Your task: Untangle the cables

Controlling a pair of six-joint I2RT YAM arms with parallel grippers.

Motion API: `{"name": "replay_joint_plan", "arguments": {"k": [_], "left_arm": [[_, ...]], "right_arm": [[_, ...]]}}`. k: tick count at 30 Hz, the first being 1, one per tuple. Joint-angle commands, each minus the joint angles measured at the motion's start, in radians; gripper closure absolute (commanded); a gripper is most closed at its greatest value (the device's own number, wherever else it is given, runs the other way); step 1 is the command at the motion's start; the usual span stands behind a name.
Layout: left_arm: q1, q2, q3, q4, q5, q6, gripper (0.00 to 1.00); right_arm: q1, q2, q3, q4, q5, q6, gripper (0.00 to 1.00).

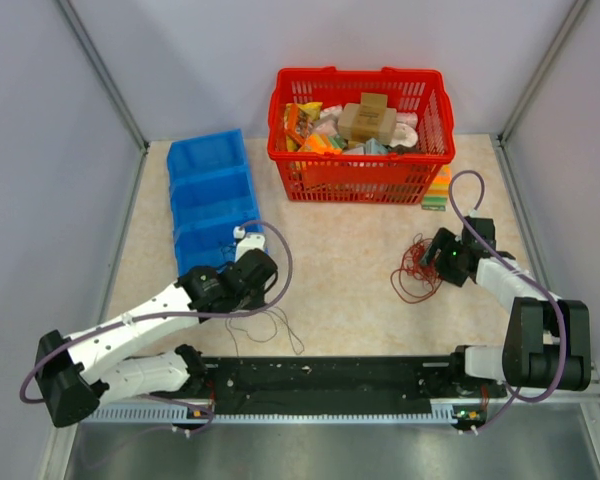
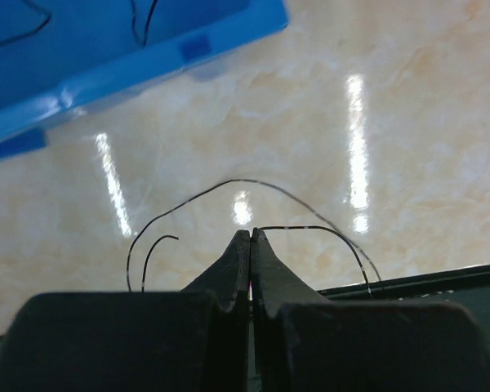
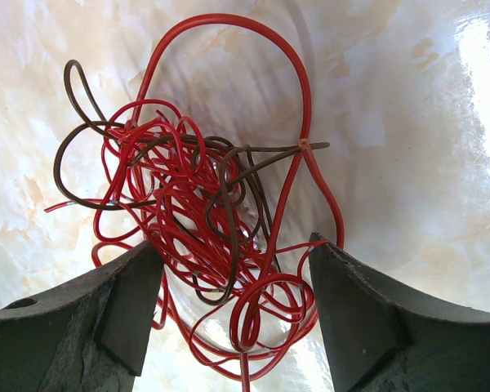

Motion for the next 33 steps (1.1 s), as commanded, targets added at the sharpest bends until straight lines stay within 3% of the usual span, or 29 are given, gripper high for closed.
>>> {"name": "replay_joint_plan", "arguments": {"k": [1, 4, 10, 13, 15, 21, 27, 30, 33], "left_arm": [[0.001, -0.073, -0.044, -0.108, -0.053, -0.139, 1.00], [0.001, -0.107, -0.061, -0.143, -0.090, -0.194, 0.99], [0.003, -0.136, -0.114, -0.192, -0.121, -0.326, 0.78], [0.003, -0.151, -0.124, -0.215, -0.122, -0.362, 0.76], [0.001, -0.163, -0.119, -0.239, -0.122, -0.369, 0.67], [0.001, -0.192, -0.101, -0.299, -0.072, -0.366, 0.23], [0.001, -0.196, -0.101, -0.358, -0.026, -0.420, 0.06], [0.003, -0.212, -0.147, -0.320, 0.053, -0.448, 0.05], [0.001, -0.222, -0.213, -0.272, 0.108, -0.487, 0.14]], "right_arm": [[0.006, 0.001, -0.015, 0.014, -0.013, -0.014, 0.29], [0.008, 0.002, -0.015, 0.017, -0.013, -0.014, 0.29], [0.009, -0.001, -0.017, 0.017, -0.015, -0.015, 0.29], [0.009, 0.002, -0.017, 0.017, -0.015, -0.015, 0.29], [0.009, 0.001, -0.017, 0.017, -0.015, -0.014, 0.29], [0.011, 0.010, -0.012, 0.017, -0.015, -0.014, 0.29], [0.012, 0.010, -0.012, 0.017, -0.018, -0.015, 0.29], [0.012, 0.008, -0.014, 0.017, -0.018, -0.015, 0.29], [0.014, 0.008, -0.014, 0.017, -0.020, -0.017, 0.29]]}}
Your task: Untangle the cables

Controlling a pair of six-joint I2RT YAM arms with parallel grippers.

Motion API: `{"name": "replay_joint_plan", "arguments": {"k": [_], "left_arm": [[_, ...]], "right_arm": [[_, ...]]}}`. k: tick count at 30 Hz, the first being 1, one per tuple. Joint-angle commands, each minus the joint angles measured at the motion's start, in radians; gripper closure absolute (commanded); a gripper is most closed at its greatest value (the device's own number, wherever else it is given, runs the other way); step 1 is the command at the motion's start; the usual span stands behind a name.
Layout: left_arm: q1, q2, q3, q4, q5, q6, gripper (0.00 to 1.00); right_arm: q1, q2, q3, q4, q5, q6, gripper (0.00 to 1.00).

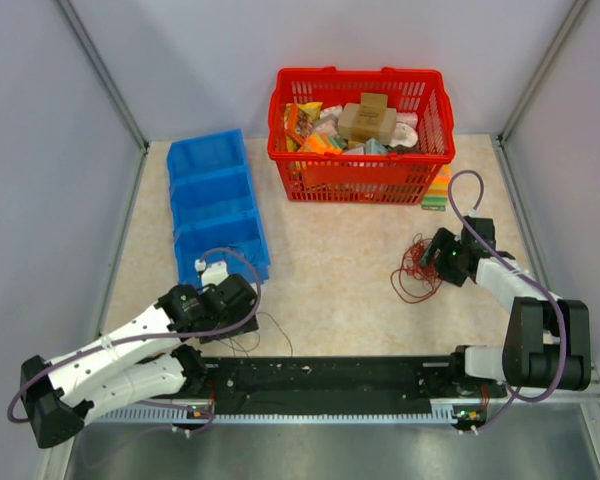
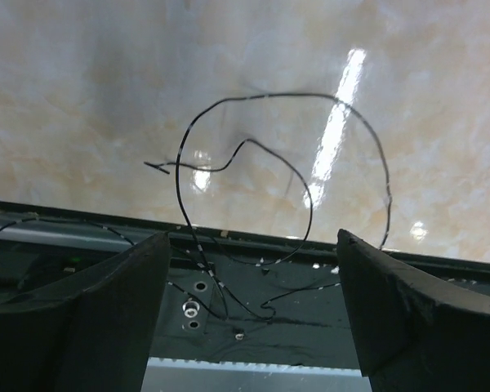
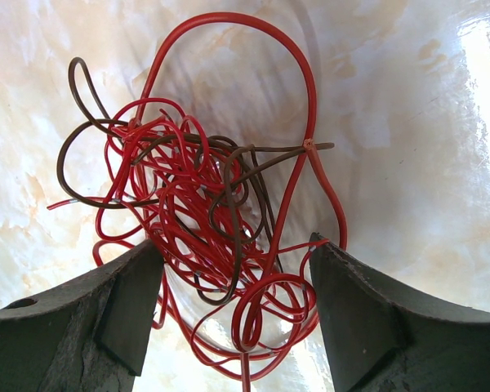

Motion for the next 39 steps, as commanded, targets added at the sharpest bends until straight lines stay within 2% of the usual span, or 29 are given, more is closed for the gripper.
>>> {"name": "replay_joint_plan", "arguments": {"k": [1, 5, 8, 13, 16, 18, 20, 25, 26, 29, 32, 39], "left_arm": [[0.001, -0.019, -0.085, 0.042, 0.115, -0.094, 0.15], [0.001, -0.025, -0.133, 0.056, 0.153, -0.130, 0.20], [0.001, -0.029, -0.142, 0.076, 0.138, -0.130, 0.35], [0.001, 0.003, -0.157, 0.128, 0.173, -0.115, 0.42], [0.001, 0.000, -0.157, 0.127, 0.172, -0.099, 0.59], [0.001, -0.019, -0.153, 0.116, 0.158, -0.099, 0.62], [0.001, -0.032, -0.140, 0.102, 0.138, -0.084, 0.58], [0.001, -0.013, -0.039, -0.035, 0.084, -0.078, 0.27], [0.001, -0.003, -0.021, -0.052, 0.083, -0.075, 0.24], [0.004, 0.058, 0.039, -0.161, 0.115, -0.098, 0.23], [0.004, 0.113, 0.094, -0.197, 0.132, -0.081, 0.22], [0.004, 0.127, 0.026, -0.056, 0.230, -0.108, 0.23]], "right_arm": [[0.008, 0.006, -0.014, 0.014, -0.015, -0.011, 0.29], [0.009, 0.006, -0.014, 0.015, -0.016, -0.011, 0.29], [0.009, 0.006, -0.014, 0.015, -0.016, -0.011, 0.29], [0.011, 0.003, -0.015, 0.015, -0.018, -0.011, 0.29], [0.011, 0.001, -0.017, 0.017, -0.018, -0.012, 0.29], [0.011, 0.003, -0.017, 0.017, -0.019, -0.012, 0.29], [0.011, 0.003, -0.017, 0.018, -0.019, -0.011, 0.29], [0.012, 0.003, -0.017, 0.018, -0.021, -0.011, 0.29], [0.014, 0.004, -0.017, 0.020, -0.021, -0.012, 0.29], [0.014, 0.006, -0.015, 0.021, -0.021, -0.012, 0.29], [0.015, 0.001, -0.017, 0.020, -0.021, -0.011, 0.29], [0.015, -0.012, -0.023, 0.021, -0.021, -0.013, 0.29]]}}
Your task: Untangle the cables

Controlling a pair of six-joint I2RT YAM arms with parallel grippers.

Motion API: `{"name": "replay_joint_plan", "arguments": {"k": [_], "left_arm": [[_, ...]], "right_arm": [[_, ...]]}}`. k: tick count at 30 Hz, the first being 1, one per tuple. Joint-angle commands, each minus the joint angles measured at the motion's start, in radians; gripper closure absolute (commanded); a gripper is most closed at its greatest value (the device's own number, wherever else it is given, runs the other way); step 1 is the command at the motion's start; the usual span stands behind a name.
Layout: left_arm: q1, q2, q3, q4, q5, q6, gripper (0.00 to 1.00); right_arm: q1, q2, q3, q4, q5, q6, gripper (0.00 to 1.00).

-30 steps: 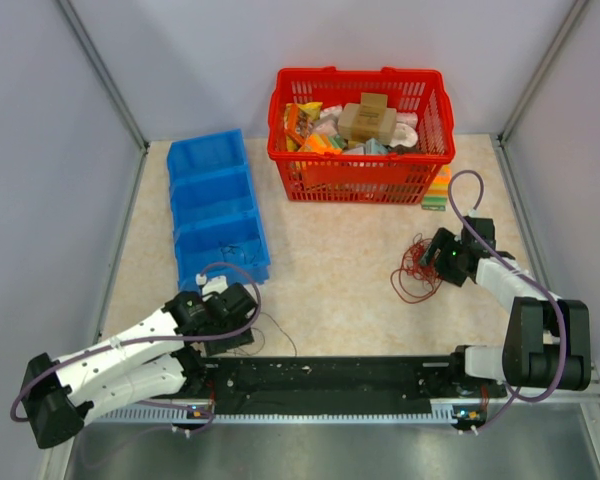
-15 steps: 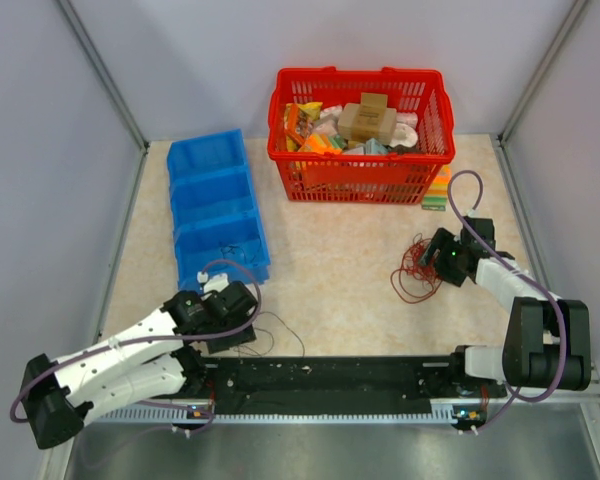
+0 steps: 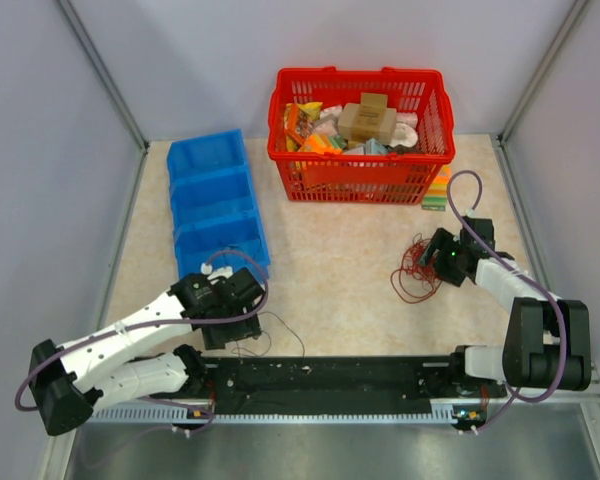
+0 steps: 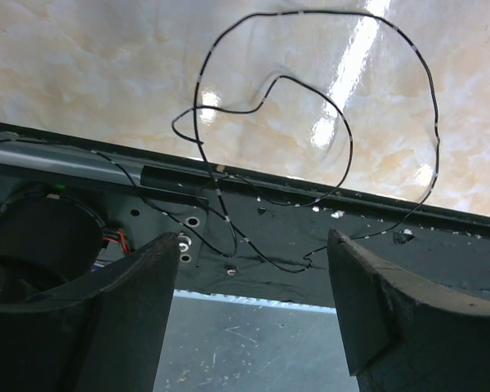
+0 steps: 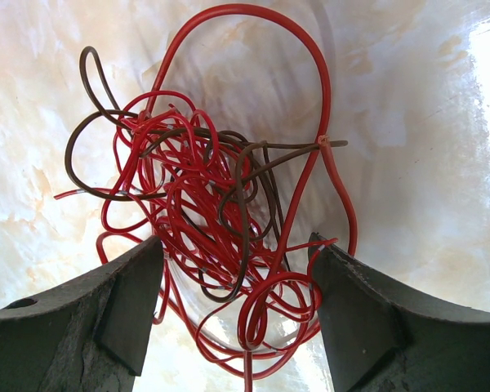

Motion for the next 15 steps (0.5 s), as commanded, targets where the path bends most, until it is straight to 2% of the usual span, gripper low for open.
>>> {"name": "replay_joint_plan", "arguments": {"k": [1, 6, 10, 12, 15], "left_arm": [[0.003, 0.025, -0.041, 0.068, 0.072, -0.034, 0.24], [0.003, 0.072, -0.092, 0.120, 0.116, -0.047, 0.30], [0.005, 0.069, -0.110, 0.167, 0.116, -0.047, 0.38], [0.005, 0.086, -0.103, 0.186, 0.116, -0.035, 0.48], [0.005, 0.121, -0.098, 0.238, 0.136, -0.010, 0.68]], "right_arm": [[0.008, -0.013, -0.017, 0.012, -0.003, -0.012, 0.29], [0.008, -0.011, -0.018, 0.012, -0.006, -0.012, 0.29], [0.008, -0.013, -0.018, 0.015, -0.004, -0.011, 0.29], [0.008, -0.013, -0.018, 0.015, -0.004, -0.011, 0.29], [0.008, -0.014, -0.020, 0.015, -0.004, -0.011, 0.29]]}}
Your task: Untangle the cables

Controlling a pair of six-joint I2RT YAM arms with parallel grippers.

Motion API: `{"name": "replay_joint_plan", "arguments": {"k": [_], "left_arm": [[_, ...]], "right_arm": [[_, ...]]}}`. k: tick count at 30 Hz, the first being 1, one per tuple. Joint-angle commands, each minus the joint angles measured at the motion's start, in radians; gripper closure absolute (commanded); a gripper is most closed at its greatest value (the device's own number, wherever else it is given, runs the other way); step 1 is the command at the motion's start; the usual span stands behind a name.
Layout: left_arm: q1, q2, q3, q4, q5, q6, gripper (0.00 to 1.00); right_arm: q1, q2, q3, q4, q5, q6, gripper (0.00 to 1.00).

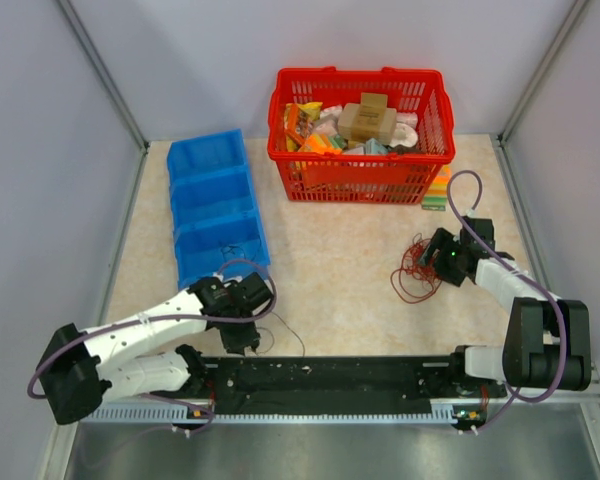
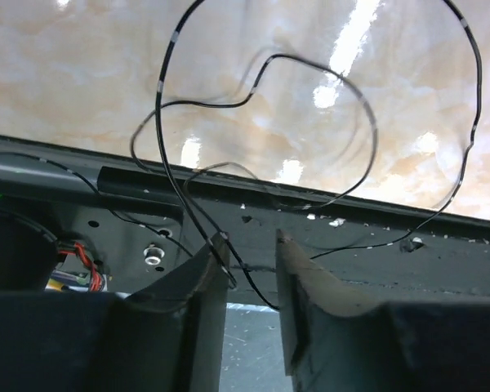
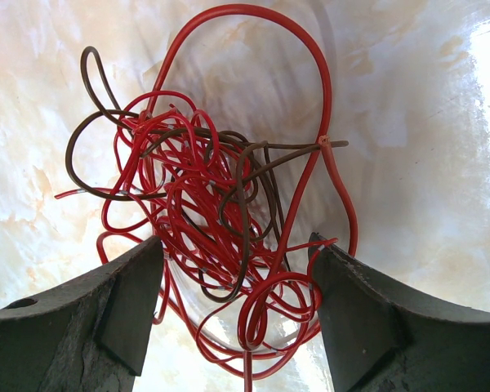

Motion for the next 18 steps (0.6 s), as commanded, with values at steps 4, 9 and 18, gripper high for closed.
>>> {"name": "replay_joint_plan", "arguments": {"k": [4, 9, 18], "left_arm": [[0.008, 0.059, 0.051, 0.130, -0.003, 0.084, 1.00], [0.008, 0.024, 0.258, 0.288, 0.055, 0.380, 1.00], [0.008, -0.001, 0.545, 0.721, 0.194, 0.748, 1.00]], "right_arm": [[0.008, -0.016, -0.019, 0.013, -0.004, -0.012, 0.29], [0.008, -0.016, -0.019, 0.013, -0.002, -0.012, 0.29], [0.008, -0.002, -0.013, 0.013, -0.001, -0.011, 0.29]]}}
